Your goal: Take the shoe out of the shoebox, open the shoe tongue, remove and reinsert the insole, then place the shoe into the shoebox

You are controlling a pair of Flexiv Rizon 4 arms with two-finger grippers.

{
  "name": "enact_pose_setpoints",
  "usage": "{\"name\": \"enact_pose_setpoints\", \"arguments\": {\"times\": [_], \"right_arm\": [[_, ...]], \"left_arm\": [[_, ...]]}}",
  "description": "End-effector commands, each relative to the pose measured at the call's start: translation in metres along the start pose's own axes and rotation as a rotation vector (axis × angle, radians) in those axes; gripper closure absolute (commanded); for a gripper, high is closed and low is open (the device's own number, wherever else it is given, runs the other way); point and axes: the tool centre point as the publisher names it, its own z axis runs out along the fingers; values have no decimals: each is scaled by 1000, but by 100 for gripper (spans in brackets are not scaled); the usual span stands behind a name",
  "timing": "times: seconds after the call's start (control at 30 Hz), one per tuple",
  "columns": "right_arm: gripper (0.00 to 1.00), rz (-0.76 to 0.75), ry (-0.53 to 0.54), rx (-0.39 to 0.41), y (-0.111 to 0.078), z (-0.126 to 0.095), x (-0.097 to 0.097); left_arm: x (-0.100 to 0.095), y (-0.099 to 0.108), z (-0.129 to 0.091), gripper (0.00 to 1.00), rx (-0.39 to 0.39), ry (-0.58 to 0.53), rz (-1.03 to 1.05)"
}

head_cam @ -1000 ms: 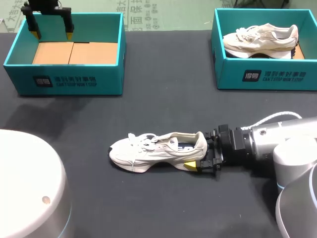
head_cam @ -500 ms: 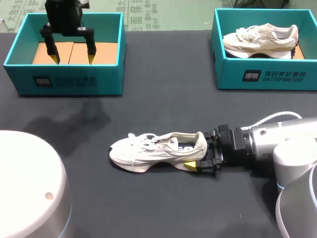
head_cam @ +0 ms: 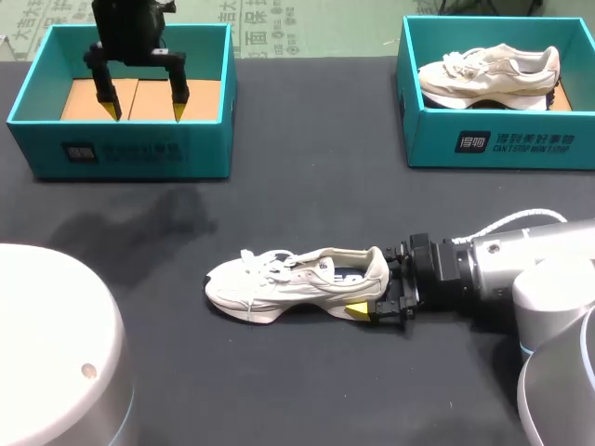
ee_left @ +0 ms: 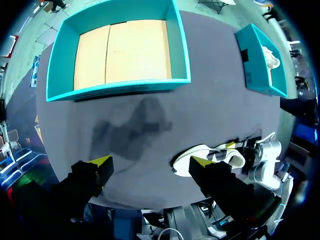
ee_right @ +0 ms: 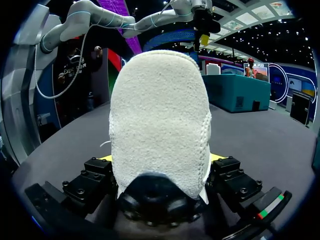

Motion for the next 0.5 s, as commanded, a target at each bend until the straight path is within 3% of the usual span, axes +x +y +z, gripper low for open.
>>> {"name": "enact_pose_setpoints", "arguments": {"times": [0.03, 0.23, 0.5], "right_arm": [[100, 1, -1, 5, -1, 2, 2], [100, 1, -1, 5, -1, 2, 2], [100, 1, -1, 5, -1, 2, 2]], "left_arm": [[45, 39, 15, 0, 53, -62, 42], [91, 79, 31, 0, 70, -101, 100], [134, 102, 50, 0, 62, -113, 138]]}}
